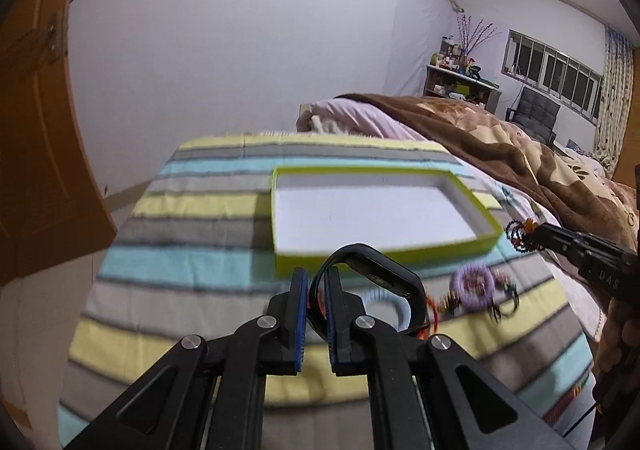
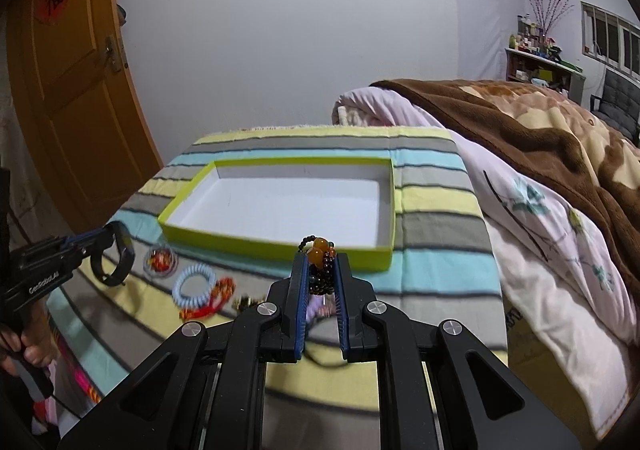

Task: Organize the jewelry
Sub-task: 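Carry both items into the lime-green box and open both tools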

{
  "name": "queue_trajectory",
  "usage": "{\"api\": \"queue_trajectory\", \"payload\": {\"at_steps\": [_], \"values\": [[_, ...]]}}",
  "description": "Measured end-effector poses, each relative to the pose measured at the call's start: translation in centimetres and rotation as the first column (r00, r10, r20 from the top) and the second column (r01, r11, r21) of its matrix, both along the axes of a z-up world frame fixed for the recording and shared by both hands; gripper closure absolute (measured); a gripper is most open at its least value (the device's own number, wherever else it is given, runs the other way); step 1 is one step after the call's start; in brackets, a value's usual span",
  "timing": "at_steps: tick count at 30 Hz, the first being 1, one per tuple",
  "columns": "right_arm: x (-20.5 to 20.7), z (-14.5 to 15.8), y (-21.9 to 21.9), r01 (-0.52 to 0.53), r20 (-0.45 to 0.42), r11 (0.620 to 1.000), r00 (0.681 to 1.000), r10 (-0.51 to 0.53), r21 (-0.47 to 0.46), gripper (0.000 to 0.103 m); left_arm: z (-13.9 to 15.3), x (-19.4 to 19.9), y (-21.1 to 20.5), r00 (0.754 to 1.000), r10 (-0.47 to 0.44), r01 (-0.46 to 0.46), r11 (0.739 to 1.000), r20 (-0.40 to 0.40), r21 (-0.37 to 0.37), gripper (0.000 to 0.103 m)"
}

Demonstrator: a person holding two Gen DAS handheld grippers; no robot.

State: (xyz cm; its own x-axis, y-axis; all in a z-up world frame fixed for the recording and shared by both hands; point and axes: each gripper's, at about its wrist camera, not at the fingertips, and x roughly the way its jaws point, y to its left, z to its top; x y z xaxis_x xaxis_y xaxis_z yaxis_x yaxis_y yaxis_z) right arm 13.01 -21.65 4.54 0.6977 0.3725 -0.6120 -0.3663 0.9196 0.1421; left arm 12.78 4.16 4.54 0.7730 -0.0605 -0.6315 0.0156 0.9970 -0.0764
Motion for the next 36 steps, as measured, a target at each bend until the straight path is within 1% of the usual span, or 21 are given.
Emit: {"api": "queue_trajectory", "payload": {"at_steps": [3,6,9,13,17,23,27,31,34,36], "values": [[1.9,0.3,0.3,0.0,0.001,1.0,1.0,0.0,0.005,0.09,0.6,3.0,-0.1,1.0,-0.011,0.011,1.0,-0.001,0.007,0.095],[4.5,0.3,0.8,0.002,-0.001,1.0,1.0,-0.002,-0.009,0.09,0.6,6.1,-0.1,1.0,-0.01,0.01,1.0,-0.018,0.017,0.095],[7.4,-0.2,1.1,0.01,-0.013,1.0,1.0,-0.01,-0.026,0.09,0.0,9.1,0.2,0.999,0.002,-0.001,0.999,-0.043,0.032,0.095],[10.4,-1.0,1.3,0.017,-0.032,0.999,0.999,-0.018,-0.031,0.09,-0.9,12.7,0.7,0.997,0.01,-0.007,0.999,-0.082,0.036,0.095],[12.8,-2.1,1.7,0.019,-0.054,0.999,0.998,-0.022,-0.049,0.09,-2.1,16.1,1.2,0.992,0.017,-0.01,0.998,-0.126,0.056,0.095],[15.2,-4.0,2.2,0.021,-0.107,0.997,0.994,-0.028,-0.068,0.09,-4.0,18.7,1.3,0.985,0.036,-0.022,0.996,-0.168,0.084,0.095],[16.0,-4.6,2.3,0.023,-0.119,0.997,0.992,-0.032,-0.08,0.09,-5.1,19.7,1.2,0.98,0.048,-0.028,0.994,-0.194,0.101,0.095],[16.5,-5.0,2.4,0.031,-0.133,0.995,0.99,-0.043,-0.091,0.09,-5.4,20.1,1.2,0.98,0.052,-0.032,0.994,-0.193,0.106,0.094],[16.6,-5.1,2.5,0.033,-0.137,0.994,0.989,-0.047,-0.102,0.089,-5.4,20.1,0.8,0.982,0.053,-0.03,0.992,-0.182,0.124,0.093],[16.4,-4.9,2.5,0.034,-0.128,0.994,0.991,-0.048,-0.108,0.086,-5.4,20.0,0.8,0.983,0.047,-0.025,0.992,-0.18,0.121,0.093]]}}
